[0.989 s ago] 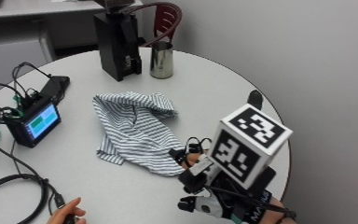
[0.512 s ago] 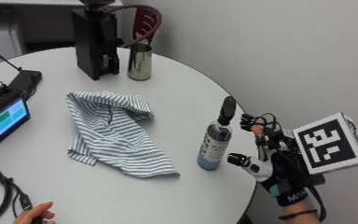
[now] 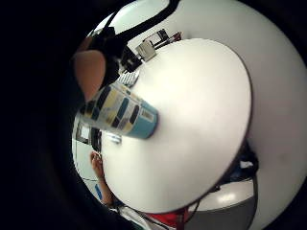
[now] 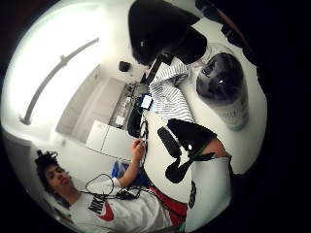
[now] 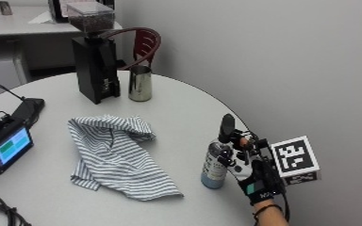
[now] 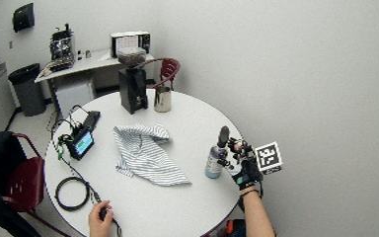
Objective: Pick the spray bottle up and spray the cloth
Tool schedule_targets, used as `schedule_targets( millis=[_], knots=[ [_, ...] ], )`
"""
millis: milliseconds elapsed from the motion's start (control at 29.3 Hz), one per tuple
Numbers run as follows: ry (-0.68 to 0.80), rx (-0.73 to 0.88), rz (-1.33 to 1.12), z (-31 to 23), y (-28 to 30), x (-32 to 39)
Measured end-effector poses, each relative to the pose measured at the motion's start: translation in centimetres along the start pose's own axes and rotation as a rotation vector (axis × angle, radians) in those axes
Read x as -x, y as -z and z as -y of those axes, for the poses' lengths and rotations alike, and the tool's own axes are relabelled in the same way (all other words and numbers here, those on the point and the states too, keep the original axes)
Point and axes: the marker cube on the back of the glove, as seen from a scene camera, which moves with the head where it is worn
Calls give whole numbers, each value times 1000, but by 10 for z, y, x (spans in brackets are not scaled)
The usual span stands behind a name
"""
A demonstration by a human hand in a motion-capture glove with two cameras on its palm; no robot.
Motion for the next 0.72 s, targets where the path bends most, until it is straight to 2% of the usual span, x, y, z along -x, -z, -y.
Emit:
schedule_targets(
  millis=[409,716],
  knots=[
    [-49,15,140,12,-33,-9],
    [-135,-27,164,-11,-48,-36]
  ],
)
